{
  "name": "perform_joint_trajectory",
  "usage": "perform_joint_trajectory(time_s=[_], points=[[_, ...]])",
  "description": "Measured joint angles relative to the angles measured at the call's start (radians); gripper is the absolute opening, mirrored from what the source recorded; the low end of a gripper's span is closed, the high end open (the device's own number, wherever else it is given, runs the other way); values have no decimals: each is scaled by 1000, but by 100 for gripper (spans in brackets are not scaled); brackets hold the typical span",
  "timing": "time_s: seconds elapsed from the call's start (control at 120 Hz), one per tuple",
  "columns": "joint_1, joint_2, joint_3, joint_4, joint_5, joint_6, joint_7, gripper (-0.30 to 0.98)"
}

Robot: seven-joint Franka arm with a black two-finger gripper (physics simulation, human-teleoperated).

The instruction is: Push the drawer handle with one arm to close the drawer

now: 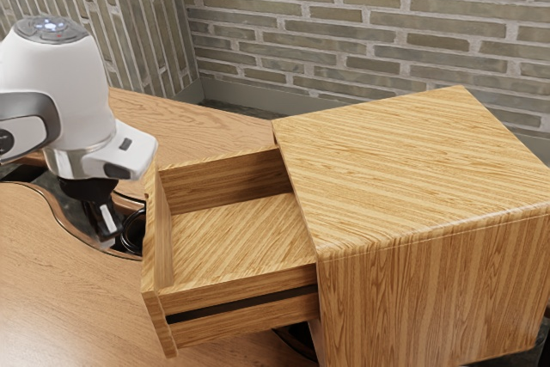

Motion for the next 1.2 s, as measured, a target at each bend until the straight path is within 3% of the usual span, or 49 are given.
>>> perform_joint_trajectory(time_s=[0.325,1.2], points=[[28,49,5,-7,23,83,-11,-10],[-65,136,-10,-8,58,312,-26,-10]])
